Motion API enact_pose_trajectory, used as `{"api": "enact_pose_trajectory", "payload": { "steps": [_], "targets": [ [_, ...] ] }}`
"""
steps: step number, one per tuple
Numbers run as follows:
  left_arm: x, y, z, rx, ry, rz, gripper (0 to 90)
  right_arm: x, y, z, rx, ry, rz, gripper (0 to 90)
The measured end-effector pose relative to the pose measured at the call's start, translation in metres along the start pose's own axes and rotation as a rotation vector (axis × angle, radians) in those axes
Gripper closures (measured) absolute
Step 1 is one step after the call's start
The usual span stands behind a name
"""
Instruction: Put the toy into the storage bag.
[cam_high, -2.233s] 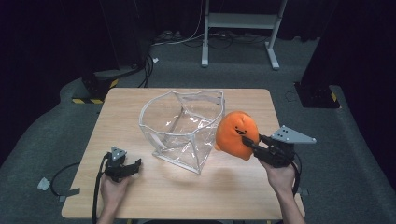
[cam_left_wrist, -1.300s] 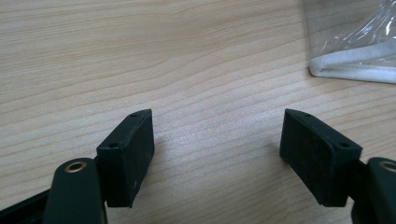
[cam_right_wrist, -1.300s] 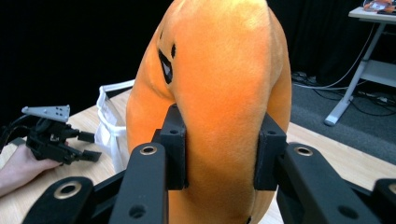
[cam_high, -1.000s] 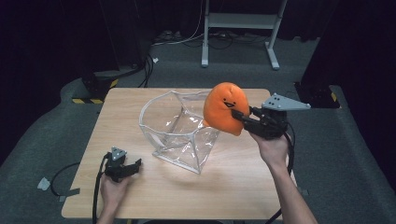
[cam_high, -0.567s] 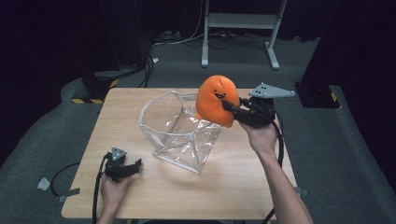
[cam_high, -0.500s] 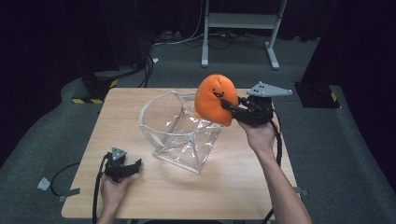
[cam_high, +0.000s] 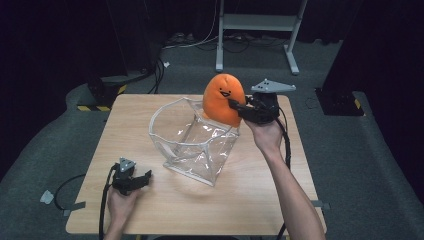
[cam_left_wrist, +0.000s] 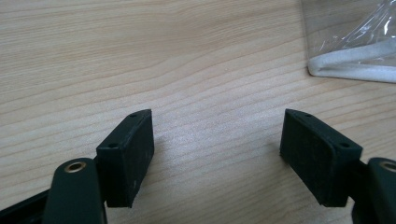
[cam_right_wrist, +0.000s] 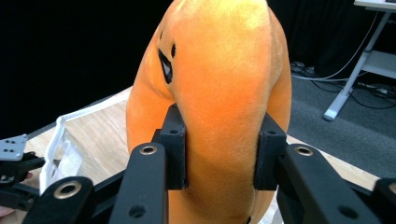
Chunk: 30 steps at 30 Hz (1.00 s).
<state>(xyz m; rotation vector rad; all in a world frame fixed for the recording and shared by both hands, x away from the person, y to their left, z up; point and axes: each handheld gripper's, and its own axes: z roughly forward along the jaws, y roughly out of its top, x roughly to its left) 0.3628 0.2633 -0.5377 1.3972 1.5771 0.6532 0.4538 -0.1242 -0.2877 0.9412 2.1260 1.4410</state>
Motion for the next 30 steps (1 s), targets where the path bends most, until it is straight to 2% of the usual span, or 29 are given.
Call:
{"api": "enact_pose_trajectory", "payload": {
  "steps": [12,24,30],
  "targets": [
    [0.000,0.000,0.000,-0.002,-0.001,0.000,25.9,0.004,-0.004,0.035,0.060,-0.025,-0.038,64.6],
    [0.000,0.000,0.000,-0.002,-0.001,0.000,25.8,0.006,-0.009,0.053,0.110,-0.057,-0.086,64.3],
    [0.000,0.000,0.000,0.005,-0.003,0.006,25.6,0.006,-0.015,0.063,0.137,-0.067,-0.093,63.9]
  ]
}}
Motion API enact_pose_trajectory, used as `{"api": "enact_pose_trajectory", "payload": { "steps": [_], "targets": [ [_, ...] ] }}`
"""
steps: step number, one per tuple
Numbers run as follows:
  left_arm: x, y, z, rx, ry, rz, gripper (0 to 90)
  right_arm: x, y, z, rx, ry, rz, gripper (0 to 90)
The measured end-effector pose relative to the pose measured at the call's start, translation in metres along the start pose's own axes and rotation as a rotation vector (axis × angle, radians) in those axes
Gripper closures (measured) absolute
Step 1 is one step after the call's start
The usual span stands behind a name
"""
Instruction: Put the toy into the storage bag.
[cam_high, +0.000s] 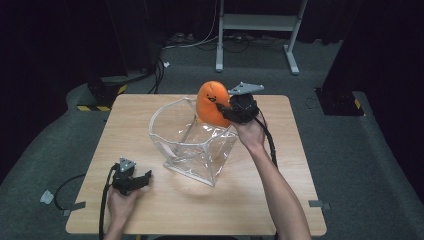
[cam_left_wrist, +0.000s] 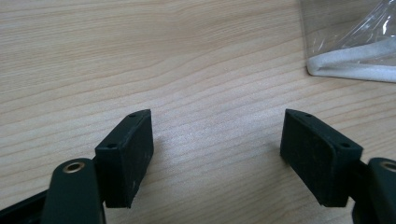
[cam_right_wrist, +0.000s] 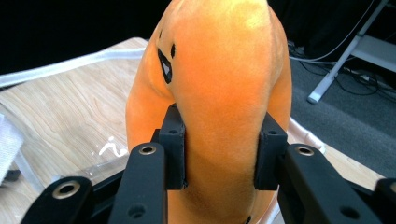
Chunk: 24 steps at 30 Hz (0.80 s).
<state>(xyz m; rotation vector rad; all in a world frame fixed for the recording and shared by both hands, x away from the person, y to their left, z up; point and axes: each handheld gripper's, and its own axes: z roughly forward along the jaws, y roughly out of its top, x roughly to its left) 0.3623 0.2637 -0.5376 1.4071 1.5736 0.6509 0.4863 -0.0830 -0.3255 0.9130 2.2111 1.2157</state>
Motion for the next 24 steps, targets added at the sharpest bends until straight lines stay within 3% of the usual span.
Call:
{"api": "enact_pose_trajectory", "payload": {
  "steps": [24],
  "targets": [
    [0.000,0.000,0.000,-0.001,-0.005,-0.002,24.9,-0.003,-0.014,0.026,0.106,0.032,0.036,60.5]
  ]
}}
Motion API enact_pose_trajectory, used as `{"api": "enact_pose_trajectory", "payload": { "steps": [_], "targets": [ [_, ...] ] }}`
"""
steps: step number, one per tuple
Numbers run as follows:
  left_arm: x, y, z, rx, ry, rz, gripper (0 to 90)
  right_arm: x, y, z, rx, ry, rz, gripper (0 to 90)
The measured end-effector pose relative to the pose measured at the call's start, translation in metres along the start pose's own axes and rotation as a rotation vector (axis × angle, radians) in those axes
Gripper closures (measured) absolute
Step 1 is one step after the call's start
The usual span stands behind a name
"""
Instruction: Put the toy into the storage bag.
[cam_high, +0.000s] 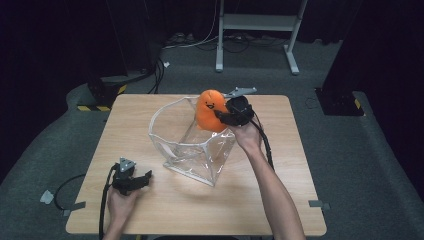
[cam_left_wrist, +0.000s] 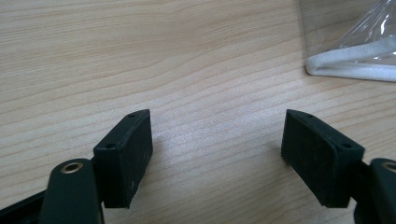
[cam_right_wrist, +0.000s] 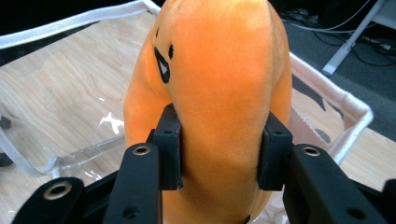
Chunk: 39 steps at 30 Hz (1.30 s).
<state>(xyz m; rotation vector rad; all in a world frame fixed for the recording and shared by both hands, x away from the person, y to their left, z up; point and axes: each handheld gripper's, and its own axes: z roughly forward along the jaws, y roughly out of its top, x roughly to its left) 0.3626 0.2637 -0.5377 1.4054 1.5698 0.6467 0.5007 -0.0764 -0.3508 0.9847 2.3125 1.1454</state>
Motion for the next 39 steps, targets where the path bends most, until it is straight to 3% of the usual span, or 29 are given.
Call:
{"api": "enact_pose_trajectory", "payload": {
  "steps": [14,39],
  "targets": [
    [0.0000,0.0000,-0.0001,0.002,-0.002,0.001,24.5,-0.0037,-0.0007,0.0050,0.058,0.030,0.025,57.2],
    [-0.0002,-0.0002,0.0000,0.001,-0.002,0.001,24.4,-0.0038,-0.0006,0.0021,0.077,0.026,0.034,39.4]
  ]
}}
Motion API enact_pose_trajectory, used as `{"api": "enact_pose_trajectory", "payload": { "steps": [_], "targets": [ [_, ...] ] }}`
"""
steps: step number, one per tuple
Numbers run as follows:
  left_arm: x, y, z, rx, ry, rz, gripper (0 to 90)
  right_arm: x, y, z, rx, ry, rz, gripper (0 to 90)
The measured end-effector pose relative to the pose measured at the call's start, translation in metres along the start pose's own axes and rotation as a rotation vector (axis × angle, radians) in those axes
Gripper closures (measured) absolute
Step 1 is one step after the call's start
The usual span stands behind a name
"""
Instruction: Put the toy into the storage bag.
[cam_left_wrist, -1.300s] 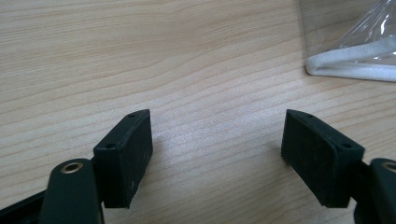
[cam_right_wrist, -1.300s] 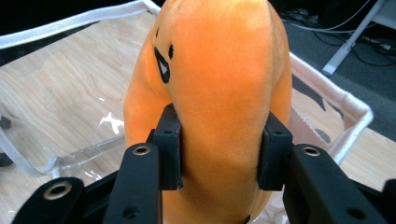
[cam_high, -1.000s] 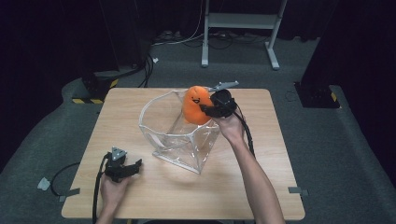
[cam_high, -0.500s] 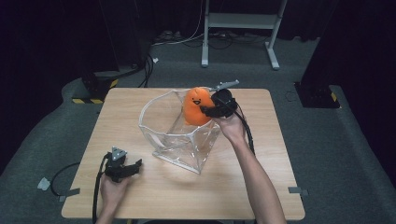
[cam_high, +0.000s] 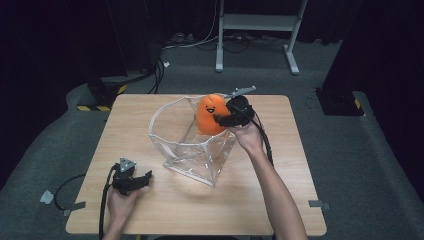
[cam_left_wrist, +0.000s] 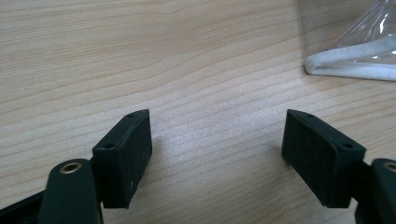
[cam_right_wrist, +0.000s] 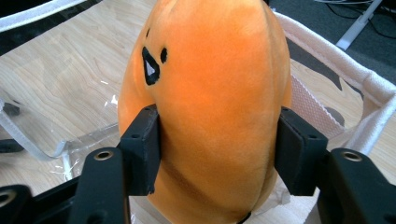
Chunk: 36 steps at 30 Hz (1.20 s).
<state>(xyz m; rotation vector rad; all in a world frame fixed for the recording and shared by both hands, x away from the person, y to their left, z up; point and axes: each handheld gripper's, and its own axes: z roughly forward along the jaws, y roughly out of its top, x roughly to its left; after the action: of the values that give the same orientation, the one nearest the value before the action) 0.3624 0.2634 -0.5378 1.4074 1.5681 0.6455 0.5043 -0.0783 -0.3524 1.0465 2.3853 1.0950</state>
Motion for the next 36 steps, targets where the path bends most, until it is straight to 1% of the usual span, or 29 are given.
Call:
{"api": "enact_pose_trajectory", "payload": {
  "steps": [10,13,17,21,23,25,29,36],
  "targets": [
    [0.000,0.000,0.000,0.000,0.000,-0.001,24.4,0.000,0.001,0.000,-0.002,0.011,0.008,33.7],
    [0.000,0.000,0.000,0.000,0.000,-0.001,24.5,-0.001,0.000,-0.001,-0.003,0.025,0.010,33.0],
    [0.000,0.000,0.000,0.000,0.000,-0.001,24.4,-0.002,-0.001,-0.002,0.000,0.035,0.011,33.5],
    [0.000,0.000,0.000,-0.002,0.000,-0.004,24.5,-0.002,0.001,-0.006,-0.029,0.047,0.010,35.1],
    [0.000,0.000,0.000,-0.002,0.000,-0.004,24.5,-0.001,0.001,-0.007,-0.022,0.034,0.006,36.0],
    [0.000,0.000,0.000,-0.002,0.001,-0.004,24.5,-0.003,-0.001,-0.007,-0.016,0.029,0.016,36.2],
    [-0.001,0.000,0.000,-0.002,0.002,-0.005,24.4,-0.005,-0.003,-0.010,-0.034,0.028,0.020,36.4],
    [0.000,0.000,0.000,-0.001,0.002,-0.002,24.5,-0.005,-0.004,-0.020,-0.076,0.028,0.018,36.9]
  ]
}}
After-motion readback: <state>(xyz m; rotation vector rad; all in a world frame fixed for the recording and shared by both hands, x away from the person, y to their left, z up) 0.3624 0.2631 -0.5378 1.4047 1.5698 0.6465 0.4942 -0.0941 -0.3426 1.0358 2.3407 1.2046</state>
